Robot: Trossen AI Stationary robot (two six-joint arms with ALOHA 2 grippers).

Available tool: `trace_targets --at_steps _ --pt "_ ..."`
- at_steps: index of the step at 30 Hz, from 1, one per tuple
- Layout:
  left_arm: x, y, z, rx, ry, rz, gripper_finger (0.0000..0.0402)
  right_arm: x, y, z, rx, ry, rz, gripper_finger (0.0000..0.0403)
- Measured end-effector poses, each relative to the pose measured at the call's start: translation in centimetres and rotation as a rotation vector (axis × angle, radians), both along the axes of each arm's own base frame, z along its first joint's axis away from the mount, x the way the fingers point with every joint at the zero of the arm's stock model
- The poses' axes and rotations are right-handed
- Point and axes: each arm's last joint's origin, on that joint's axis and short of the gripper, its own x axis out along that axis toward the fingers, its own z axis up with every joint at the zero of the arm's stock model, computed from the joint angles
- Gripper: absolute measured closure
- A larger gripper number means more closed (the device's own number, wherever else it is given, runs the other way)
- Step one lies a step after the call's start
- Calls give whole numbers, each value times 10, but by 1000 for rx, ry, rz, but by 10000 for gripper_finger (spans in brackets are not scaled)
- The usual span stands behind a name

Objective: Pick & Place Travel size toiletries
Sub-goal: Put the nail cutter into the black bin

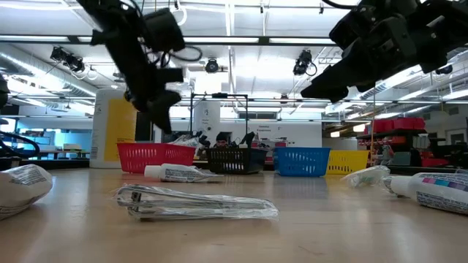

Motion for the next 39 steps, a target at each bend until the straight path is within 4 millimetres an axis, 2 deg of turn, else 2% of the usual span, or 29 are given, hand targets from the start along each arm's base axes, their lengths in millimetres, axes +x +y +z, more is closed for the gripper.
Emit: trace_targets --at_steps 3,11,15,24,27,30,33,39 --pt "11 -8 15 3 -36 -59 274 0 0 -1 -1 6 -2 162" --pt "38 -35 51 -9 -172 -393 274 -1 -2 -2 -24 22 -55 160" --pt "41 -45 54 -7 -193 -485 274 -2 -3 -6 -41 64 -84 160" --pt "42 -62 53 -82 -235 -496 274 -2 -3 -4 -38 47 -83 160" --pt "42 -67 50 -91 -229 -504 274 -2 -3 -4 -38 45 -83 160" --pt "46 -68 45 -175 -297 -399 274 -2 -3 -4 -38 42 -82 160" --pt "50 -68 27 -267 -282 -282 274 -1 -3 -4 -37 37 -83 160" --pt "65 -69 -15 -341 -196 -204 274 -1 -3 -3 -36 33 -82 160"
